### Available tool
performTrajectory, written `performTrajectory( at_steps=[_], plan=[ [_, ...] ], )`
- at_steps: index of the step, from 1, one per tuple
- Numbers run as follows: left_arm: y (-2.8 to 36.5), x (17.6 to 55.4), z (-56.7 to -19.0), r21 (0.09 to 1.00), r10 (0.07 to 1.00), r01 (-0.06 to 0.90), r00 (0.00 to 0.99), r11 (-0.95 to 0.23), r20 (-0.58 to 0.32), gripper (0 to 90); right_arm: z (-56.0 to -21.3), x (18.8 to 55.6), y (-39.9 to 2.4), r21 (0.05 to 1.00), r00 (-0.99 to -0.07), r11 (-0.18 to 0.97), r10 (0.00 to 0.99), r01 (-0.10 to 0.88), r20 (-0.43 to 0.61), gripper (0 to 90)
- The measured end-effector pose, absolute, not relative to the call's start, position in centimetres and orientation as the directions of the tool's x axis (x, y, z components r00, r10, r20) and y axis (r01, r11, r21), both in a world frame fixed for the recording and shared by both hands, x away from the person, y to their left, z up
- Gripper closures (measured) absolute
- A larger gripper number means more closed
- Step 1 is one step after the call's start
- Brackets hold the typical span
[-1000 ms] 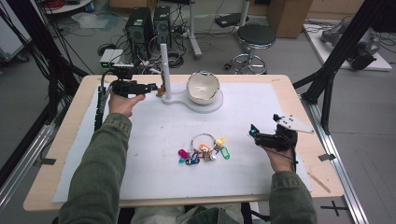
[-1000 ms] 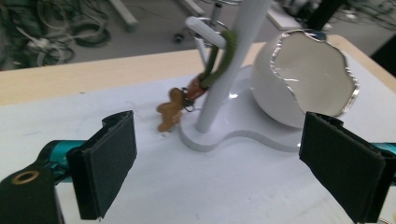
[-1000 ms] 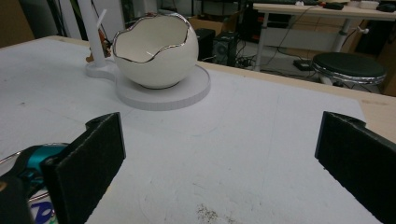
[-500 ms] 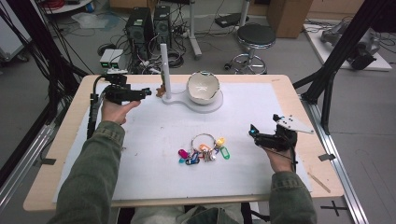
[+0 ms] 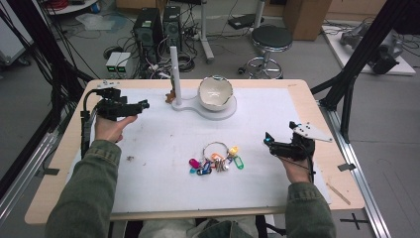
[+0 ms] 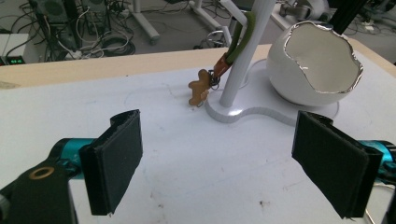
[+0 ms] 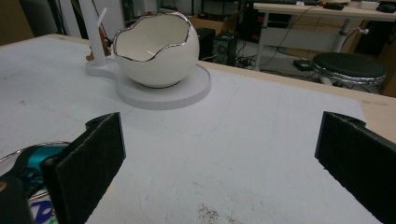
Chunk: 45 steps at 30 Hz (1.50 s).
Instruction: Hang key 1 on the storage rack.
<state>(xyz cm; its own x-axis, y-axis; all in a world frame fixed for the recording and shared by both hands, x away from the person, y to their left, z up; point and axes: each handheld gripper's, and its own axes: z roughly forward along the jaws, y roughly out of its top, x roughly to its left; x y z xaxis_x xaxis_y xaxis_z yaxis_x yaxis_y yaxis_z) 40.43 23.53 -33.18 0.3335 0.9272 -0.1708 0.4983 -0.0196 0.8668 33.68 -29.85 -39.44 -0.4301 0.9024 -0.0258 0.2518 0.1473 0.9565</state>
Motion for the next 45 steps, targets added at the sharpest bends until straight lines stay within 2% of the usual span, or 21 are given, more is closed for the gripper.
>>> performTrajectory(
  at_steps=[16, 25, 31, 33, 35, 38, 40, 45],
  plan=[
    [24.1, 38.9, -33.7, 0.863, 0.931, 0.504, 0.33, -0.033, -0.157, 16.9, -39.4, 33.6, -29.8, 0.956, -0.429, 0.146, 0.903, 0.254, -0.024, 0.6],
    [23.8, 38.0, -33.5, 0.886, 0.935, 0.461, 0.336, -0.055, -0.116, 17.3, -39.4, 33.6, -29.9, 0.956, -0.429, 0.149, 0.903, 0.252, -0.027, 0.7],
    [24.3, 37.1, -34.6, 0.903, 0.947, 0.429, 0.305, -0.041, -0.102, 18.6, -39.4, 33.6, -29.8, 0.956, -0.43, 0.145, 0.903, 0.255, -0.023, 0.6],
    [24.5, 36.9, -34.9, 0.902, 0.955, 0.431, 0.28, -0.037, -0.095, 18.1, -39.4, 33.6, -29.8, 0.956, -0.428, 0.144, 0.904, 0.257, -0.021, 0.6],
    [24.9, 36.7, -35.2, 0.885, 0.956, 0.466, 0.267, -0.015, -0.124, 17.8, -39.4, 33.6, -29.8, 0.956, -0.429, 0.146, 0.903, 0.256, -0.023, 0.6],
    [25.2, 36.5, -35.7, 0.869, 0.944, 0.494, 0.281, 0.012, -0.173, 7.9, -39.4, 33.6, -29.8, 0.955, -0.431, 0.149, 0.902, 0.256, -0.025, 0.6],
    [25.1, 36.4, -36.0, 0.864, 0.945, 0.504, 0.278, 0.007, -0.17, 1.6, -39.4, 33.6, -29.8, 0.955, -0.431, 0.15, 0.902, 0.256, -0.027, 0.6],
    [24.9, 35.8, -36.5, 0.867, 0.947, 0.499, 0.282, -0.005, -0.157, 1.6, -39.4, 33.6, -29.7, 0.954, -0.432, 0.149, 0.902, 0.259, -0.024, 0.6]
  ],
)
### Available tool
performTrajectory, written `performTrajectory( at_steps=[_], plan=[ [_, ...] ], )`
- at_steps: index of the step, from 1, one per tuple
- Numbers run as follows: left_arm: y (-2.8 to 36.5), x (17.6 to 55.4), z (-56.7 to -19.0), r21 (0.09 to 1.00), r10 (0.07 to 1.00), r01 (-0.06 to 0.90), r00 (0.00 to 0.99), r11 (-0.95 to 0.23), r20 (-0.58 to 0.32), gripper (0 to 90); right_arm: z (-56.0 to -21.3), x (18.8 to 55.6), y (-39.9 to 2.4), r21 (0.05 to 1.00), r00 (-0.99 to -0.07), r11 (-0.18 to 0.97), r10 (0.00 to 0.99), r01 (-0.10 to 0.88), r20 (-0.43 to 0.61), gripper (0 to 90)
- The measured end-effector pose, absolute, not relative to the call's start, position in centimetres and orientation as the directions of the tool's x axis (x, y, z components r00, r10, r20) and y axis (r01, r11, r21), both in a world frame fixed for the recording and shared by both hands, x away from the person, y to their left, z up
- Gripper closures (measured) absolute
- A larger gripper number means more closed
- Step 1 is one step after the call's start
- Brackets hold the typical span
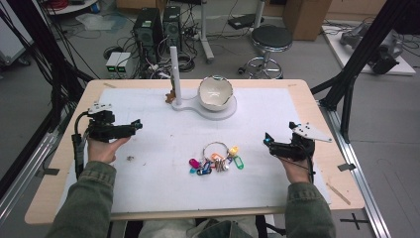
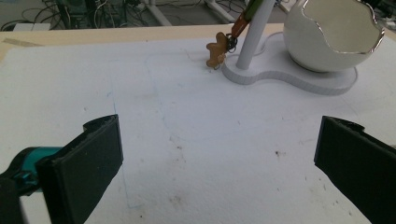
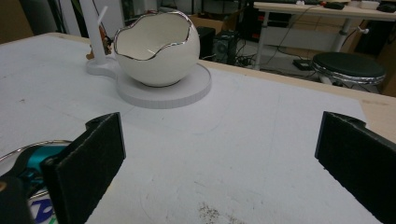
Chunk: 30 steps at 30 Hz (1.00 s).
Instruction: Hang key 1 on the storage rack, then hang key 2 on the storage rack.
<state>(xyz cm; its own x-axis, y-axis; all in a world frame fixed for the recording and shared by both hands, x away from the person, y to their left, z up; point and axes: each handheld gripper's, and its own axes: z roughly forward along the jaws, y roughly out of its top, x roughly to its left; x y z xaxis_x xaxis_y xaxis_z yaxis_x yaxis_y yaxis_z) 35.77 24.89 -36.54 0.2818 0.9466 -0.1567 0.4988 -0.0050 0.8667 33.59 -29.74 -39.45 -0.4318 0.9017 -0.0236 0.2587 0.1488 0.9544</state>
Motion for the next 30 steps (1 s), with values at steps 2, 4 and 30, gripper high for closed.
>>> performTrajectory(
  at_steps=[2, 4, 30],
  plan=[
    [25.0, 35.5, -36.7, 0.867, 0.944, 0.498, 0.284, 0.007, -0.171, 1.6, -39.4, 33.6, -29.8, 0.955, -0.431, 0.149, 0.902, 0.258, -0.024, 0.6],
    [25.2, 35.2, -36.8, 0.871, 0.944, 0.49, 0.279, 0.015, -0.173, 1.6, -39.4, 33.6, -29.8, 0.955, -0.431, 0.15, 0.902, 0.258, -0.025, 0.6],
    [27.5, 31.6, -39.2, 0.882, 0.954, 0.469, 0.24, 0.049, -0.18, 1.6, -39.3, 33.6, -28.0, 0.936, -0.507, 0.189, 0.862, 0.298, -0.012, 0.7]
  ],
)
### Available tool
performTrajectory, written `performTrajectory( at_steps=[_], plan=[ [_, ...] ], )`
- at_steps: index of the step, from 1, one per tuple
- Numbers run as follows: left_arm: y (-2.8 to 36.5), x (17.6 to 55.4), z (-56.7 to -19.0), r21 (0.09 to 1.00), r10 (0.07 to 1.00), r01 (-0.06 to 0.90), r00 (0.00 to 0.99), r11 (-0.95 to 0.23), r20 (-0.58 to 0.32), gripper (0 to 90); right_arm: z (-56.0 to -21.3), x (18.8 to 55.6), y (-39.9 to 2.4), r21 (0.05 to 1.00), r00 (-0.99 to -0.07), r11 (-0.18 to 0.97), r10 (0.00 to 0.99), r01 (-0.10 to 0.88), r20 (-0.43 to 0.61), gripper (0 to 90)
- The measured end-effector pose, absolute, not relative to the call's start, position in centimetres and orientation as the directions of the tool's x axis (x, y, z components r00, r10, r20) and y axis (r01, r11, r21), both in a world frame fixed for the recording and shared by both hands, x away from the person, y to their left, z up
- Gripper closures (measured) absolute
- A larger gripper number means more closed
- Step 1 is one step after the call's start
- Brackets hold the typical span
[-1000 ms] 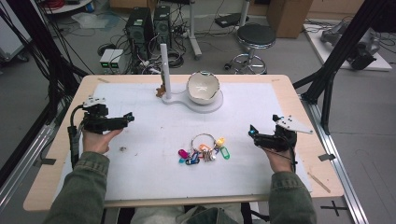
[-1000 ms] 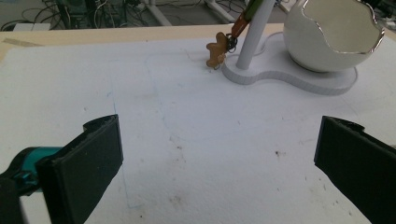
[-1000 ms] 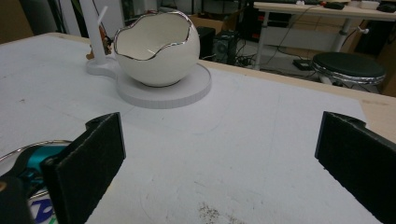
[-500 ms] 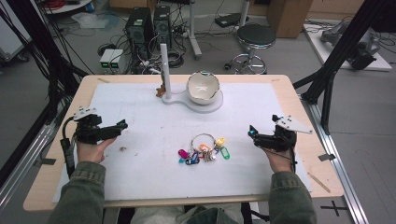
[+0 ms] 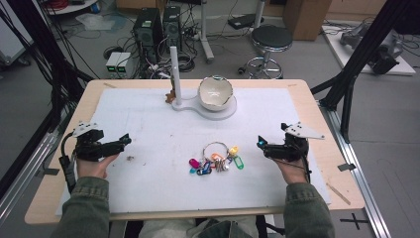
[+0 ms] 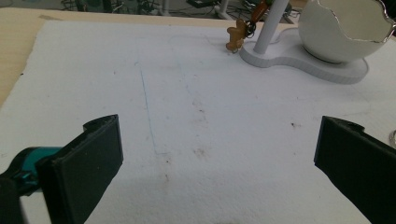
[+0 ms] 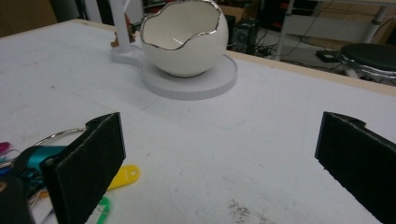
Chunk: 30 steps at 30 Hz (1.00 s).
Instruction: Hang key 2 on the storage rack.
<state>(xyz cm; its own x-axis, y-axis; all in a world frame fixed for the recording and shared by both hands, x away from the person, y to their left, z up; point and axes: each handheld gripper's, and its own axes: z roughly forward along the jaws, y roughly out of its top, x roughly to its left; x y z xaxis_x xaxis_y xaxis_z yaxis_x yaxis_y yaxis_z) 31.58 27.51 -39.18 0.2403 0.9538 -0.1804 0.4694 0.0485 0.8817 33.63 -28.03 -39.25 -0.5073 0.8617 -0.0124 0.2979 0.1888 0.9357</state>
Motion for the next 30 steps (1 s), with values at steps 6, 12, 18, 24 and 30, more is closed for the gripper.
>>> performTrajectory(
  at_steps=[6, 12, 18, 24, 30],
  plan=[
    [27.7, 31.2, -39.3, 0.879, 0.951, 0.473, 0.243, 0.056, -0.191, 1.6, -39.1, 33.6, -27.3, 0.929, -0.543, 0.21, 0.839, 0.305, -0.011, 0.7],
    [27.9, 31.0, -39.6, 0.873, 0.951, 0.482, 0.233, 0.067, -0.201, 1.6, -39.2, 33.5, -26.4, 0.919, -0.579, 0.238, 0.815, 0.314, -0.013, 0.7],
    [27.9, 31.0, -39.7, 0.87, 0.948, 0.488, 0.24, 0.069, -0.209, 1.6, -39.4, 33.5, -25.4, 0.909, -0.61, 0.268, 0.792, 0.32, -0.018, 0.7],
    [28.1, 30.9, -39.8, 0.867, 0.947, 0.493, 0.238, 0.073, -0.215, 1.6, -39.5, 33.6, -24.3, 0.901, -0.643, 0.295, 0.766, 0.316, -0.025, 0.7],
    [28.2, 30.9, -39.9, 0.866, 0.946, 0.494, 0.24, 0.075, -0.219, 1.6, -39.7, 33.6, -23.4, 0.893, -0.663, 0.302, 0.749, 0.333, -0.006, 0.7]
  ],
)
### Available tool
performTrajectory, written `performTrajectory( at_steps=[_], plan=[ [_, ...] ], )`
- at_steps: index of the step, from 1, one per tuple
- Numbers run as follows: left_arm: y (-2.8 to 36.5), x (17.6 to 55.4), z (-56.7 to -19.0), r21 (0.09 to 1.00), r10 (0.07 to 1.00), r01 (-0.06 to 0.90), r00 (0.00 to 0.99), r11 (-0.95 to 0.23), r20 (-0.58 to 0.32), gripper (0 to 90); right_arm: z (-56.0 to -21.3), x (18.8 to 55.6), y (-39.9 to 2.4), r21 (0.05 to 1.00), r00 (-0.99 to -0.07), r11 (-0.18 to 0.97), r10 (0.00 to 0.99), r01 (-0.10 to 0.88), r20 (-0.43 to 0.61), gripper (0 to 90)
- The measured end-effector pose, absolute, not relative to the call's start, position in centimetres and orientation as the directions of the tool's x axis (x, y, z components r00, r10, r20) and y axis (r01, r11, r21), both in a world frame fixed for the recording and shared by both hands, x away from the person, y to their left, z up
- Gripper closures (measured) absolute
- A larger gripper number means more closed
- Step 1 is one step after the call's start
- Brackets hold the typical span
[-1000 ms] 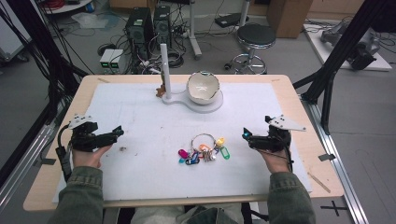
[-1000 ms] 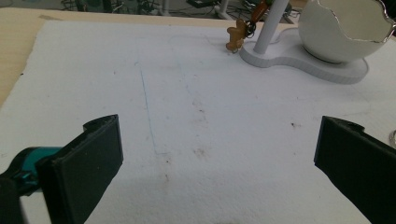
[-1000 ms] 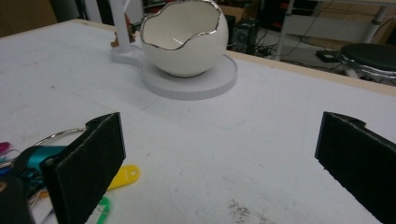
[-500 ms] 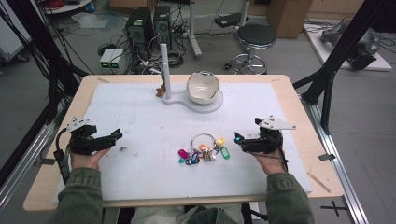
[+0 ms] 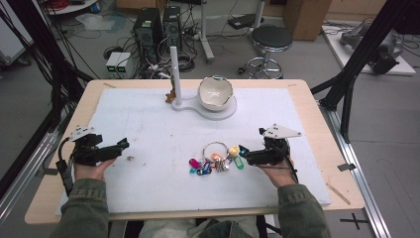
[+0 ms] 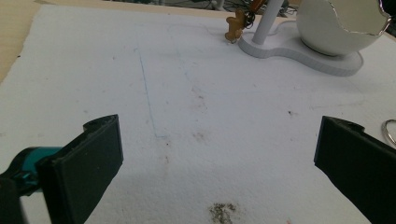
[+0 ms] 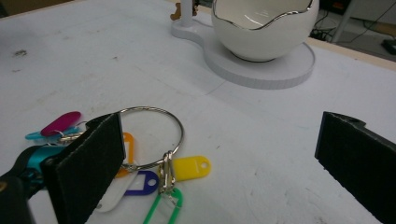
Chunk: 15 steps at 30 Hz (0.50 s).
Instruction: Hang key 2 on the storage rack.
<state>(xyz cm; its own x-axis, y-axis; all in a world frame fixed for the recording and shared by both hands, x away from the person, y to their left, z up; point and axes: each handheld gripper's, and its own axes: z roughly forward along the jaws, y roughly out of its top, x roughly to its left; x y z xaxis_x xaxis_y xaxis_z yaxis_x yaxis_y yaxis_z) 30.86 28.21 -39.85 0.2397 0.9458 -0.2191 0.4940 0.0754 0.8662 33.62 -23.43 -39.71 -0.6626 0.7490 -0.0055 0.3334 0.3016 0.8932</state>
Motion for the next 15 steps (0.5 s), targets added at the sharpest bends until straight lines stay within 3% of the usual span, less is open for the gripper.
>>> performTrajectory(
  at_steps=[15],
  plan=[
    [28.4, 30.9, -39.9, 0.862, 0.944, 0.502, 0.243, 0.075, -0.224, 1.7, -40.4, 33.7, -21.5, 0.866, -0.701, 0.356, 0.713, 0.352, -0.008, 0.7]
  ],
)
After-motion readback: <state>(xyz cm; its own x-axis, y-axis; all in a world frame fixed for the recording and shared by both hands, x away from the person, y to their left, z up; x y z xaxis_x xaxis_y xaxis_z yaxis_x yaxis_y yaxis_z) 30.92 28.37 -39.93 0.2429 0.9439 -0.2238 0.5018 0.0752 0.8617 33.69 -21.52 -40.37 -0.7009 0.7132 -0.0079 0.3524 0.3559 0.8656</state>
